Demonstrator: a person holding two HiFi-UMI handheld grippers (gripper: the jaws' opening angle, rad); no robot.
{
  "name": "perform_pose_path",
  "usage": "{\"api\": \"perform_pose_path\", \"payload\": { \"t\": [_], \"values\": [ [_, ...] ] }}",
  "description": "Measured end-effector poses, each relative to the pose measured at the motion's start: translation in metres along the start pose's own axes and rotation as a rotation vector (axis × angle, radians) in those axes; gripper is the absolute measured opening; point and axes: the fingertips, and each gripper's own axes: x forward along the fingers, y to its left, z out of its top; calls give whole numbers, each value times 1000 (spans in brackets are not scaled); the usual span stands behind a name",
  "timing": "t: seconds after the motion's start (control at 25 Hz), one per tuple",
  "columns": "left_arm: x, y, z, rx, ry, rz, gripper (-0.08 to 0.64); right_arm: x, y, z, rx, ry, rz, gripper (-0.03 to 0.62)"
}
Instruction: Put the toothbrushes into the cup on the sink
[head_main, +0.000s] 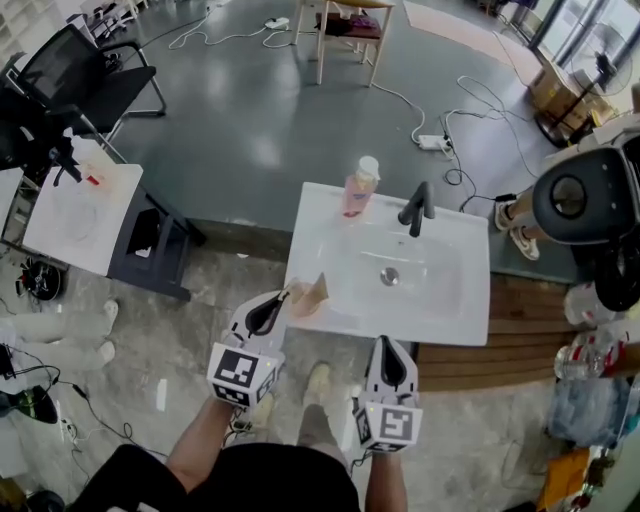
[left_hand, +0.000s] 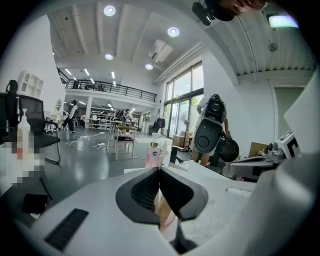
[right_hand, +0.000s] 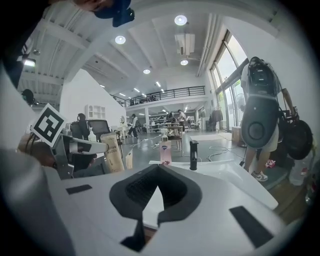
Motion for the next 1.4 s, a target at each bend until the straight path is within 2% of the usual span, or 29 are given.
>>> {"api": "perform_pose_path", "payload": {
  "t": [0.72,1.28,1.32,1.4],
  "values": [
    [20,10,-46,-65,58,57,3,19,-5,-32,7,69,52,-2],
    [24,12,-50,-77,62,72,5,23,-9,-37,15,77,53,-2],
    [24,13,-50,-78,63,72,9,23,-8,-37,16,79,54,-2],
    [23,13,-50,-81,65,68,111,22,-7,-37,16,79,56,-2]
  ]
}}
